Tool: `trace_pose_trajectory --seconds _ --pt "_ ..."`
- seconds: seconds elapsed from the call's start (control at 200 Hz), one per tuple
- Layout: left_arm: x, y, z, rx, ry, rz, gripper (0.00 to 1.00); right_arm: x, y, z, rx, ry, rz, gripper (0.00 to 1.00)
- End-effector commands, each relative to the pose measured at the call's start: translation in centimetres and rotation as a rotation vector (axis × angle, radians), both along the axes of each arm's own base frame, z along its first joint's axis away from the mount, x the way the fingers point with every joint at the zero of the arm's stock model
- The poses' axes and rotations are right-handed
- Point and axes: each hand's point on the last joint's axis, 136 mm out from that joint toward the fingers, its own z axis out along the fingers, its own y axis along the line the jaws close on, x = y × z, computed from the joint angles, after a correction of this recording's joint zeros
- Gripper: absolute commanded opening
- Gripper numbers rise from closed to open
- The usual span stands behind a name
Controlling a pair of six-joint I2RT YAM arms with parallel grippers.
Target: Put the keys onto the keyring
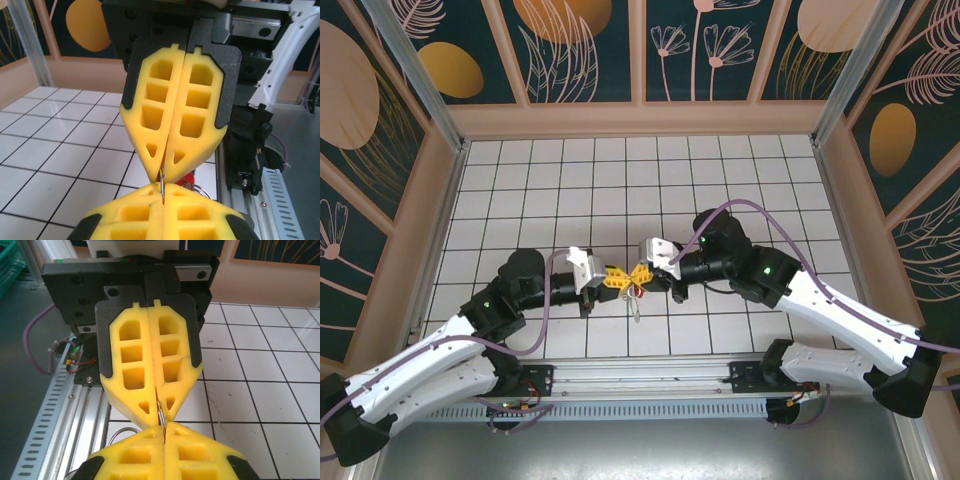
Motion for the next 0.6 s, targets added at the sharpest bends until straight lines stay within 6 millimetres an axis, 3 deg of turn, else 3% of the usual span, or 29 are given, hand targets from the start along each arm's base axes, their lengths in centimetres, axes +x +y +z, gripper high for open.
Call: trace_pose_trajectory --seconds 0.0,0.145,0.385,0.596 --pt "1.1 -0.4 1.7 0.024 -0.047 0.037 0.06 1.6 0.3 0.8 0.023 -0.063 -0.044 0.0" --pt "2.4 -0.5 -0.1 0.155 -0.012 0.079 0.2 3.5 0.1 0.5 -0.036 -0.09 -0.12 0.0" --pt "3.6 -0.3 -1.4 0.267 -0.013 0.121 0.22 4.6 0.0 -0.6 -0.136 -0.085 -0.158 0.0" --pt "3.9 -0.3 -2.0 0.295 -0.016 0.128 0.23 4.5 0.1 -1.5 -0.188 -0.072 -0.154 0.0"
